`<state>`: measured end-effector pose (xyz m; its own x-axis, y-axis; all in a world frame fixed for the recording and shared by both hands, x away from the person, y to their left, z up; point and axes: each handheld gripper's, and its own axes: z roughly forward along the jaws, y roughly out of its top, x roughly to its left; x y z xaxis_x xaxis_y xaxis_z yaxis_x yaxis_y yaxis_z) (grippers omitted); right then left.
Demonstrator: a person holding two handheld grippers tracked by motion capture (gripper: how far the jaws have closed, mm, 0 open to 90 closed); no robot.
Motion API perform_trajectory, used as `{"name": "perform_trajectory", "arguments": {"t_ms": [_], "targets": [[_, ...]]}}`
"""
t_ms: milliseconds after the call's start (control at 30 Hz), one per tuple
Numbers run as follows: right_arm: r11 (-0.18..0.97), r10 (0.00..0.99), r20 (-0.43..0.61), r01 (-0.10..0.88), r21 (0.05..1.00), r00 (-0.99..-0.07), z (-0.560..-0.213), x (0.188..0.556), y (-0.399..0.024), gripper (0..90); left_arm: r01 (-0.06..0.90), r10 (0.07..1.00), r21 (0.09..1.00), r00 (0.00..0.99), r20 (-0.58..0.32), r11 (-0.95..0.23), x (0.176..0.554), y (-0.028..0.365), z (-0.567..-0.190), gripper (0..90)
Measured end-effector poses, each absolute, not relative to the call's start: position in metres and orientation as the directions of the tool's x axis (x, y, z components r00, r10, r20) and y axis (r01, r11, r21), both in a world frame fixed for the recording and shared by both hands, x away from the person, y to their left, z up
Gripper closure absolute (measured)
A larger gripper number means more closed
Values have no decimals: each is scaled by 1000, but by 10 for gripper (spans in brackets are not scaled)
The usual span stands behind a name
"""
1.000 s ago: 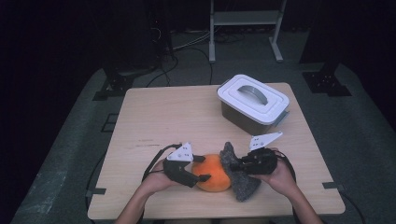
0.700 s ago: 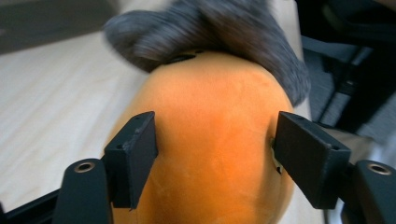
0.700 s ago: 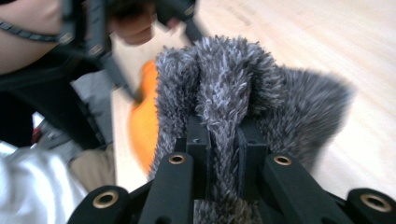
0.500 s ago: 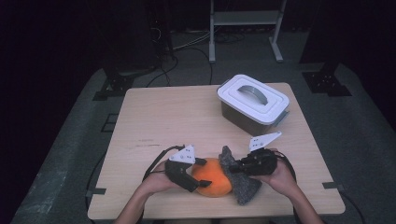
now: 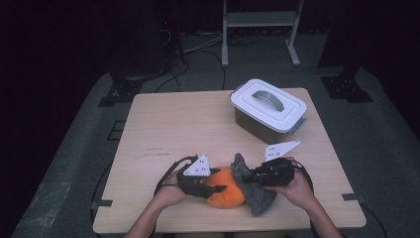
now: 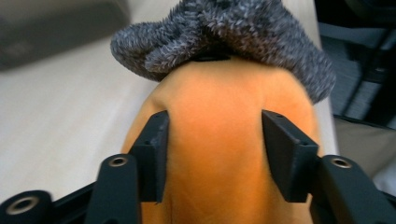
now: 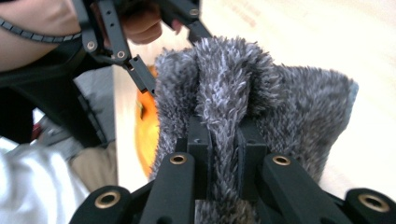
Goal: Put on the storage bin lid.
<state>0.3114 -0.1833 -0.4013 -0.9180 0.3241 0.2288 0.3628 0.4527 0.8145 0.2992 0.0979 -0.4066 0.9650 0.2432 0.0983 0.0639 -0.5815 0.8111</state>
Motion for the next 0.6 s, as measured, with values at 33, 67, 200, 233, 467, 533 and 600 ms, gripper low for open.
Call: {"name": "perform_trajectory", "arguments": {"t_ms": [33, 67, 200, 233, 467, 533, 600], "targets": [[443, 331, 223, 360, 821, -917, -401, 312, -184, 788, 45, 245, 808, 961, 125, -588, 299, 98, -405, 485], [433, 340, 222, 362, 825, -914, -400, 312, -184, 789, 33, 240, 803, 961, 139, -595, 299, 98, -405, 483], [472, 342, 211, 362, 804, -916, -406, 313, -179, 787, 44, 225, 798, 967, 116, -601, 300, 98, -410, 438], [485, 334, 209, 358, 798, -919, -408, 313, -178, 786, 46, 221, 798, 969, 111, -600, 300, 99, -410, 421], [518, 340, 234, 388, 762, -911, -417, 315, -189, 784, 67, 184, 806, 981, 53, -588, 301, 102, -412, 349], [526, 354, 237, 403, 749, -905, -419, 316, -193, 784, 78, 179, 811, 983, 33, -579, 302, 104, -412, 329], [531, 366, 236, 410, 742, -900, -421, 317, -195, 784, 87, 170, 826, 985, 11, -556, 303, 108, -410, 327]]}}
